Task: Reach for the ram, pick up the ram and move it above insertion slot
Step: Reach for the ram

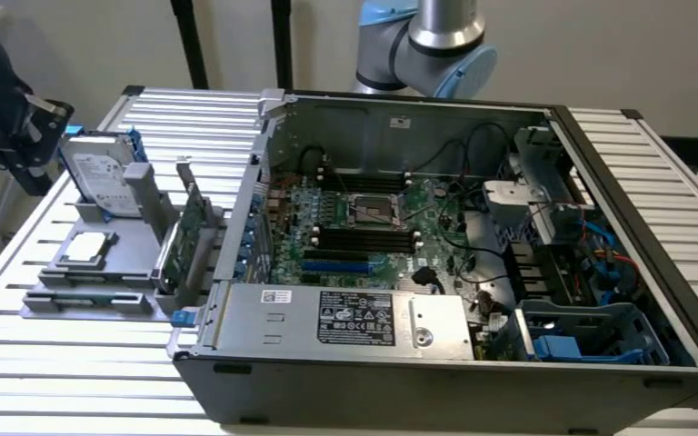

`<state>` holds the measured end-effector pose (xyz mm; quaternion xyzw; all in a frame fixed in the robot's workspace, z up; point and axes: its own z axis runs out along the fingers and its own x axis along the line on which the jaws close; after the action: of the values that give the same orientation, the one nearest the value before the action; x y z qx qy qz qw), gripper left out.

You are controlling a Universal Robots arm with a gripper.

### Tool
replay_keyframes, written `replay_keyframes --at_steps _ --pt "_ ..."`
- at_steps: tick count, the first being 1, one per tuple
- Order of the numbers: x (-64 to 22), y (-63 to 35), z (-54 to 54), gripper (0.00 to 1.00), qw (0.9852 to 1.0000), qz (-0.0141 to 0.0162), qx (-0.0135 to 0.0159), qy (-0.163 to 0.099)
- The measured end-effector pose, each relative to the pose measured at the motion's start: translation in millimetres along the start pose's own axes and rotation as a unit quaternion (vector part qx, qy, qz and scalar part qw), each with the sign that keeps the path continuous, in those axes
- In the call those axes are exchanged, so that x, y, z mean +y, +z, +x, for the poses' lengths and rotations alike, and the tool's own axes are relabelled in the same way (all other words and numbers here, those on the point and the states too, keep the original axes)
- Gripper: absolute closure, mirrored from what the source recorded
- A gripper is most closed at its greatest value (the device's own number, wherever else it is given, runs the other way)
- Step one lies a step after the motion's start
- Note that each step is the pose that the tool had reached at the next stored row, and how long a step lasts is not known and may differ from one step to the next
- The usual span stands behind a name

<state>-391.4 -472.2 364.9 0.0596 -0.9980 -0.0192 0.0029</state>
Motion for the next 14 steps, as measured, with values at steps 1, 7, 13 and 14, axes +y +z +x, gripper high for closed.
replay_keyframes --at_steps 1,7,13,14 --pt "0.0 0.3 0.0 0.89 1.0000 0.0000 0.0004 -0.009" --pt "-0.1 2.0 0.0 0.89 0.9980 0.0002 0.0025 -0.063" --pt "-0.1 4.1 0.0 0.89 0.9930 0.0004 0.0046 -0.118" --pt "-0.2 4.5 0.0 0.89 0.9919 0.0004 0.0049 -0.127"
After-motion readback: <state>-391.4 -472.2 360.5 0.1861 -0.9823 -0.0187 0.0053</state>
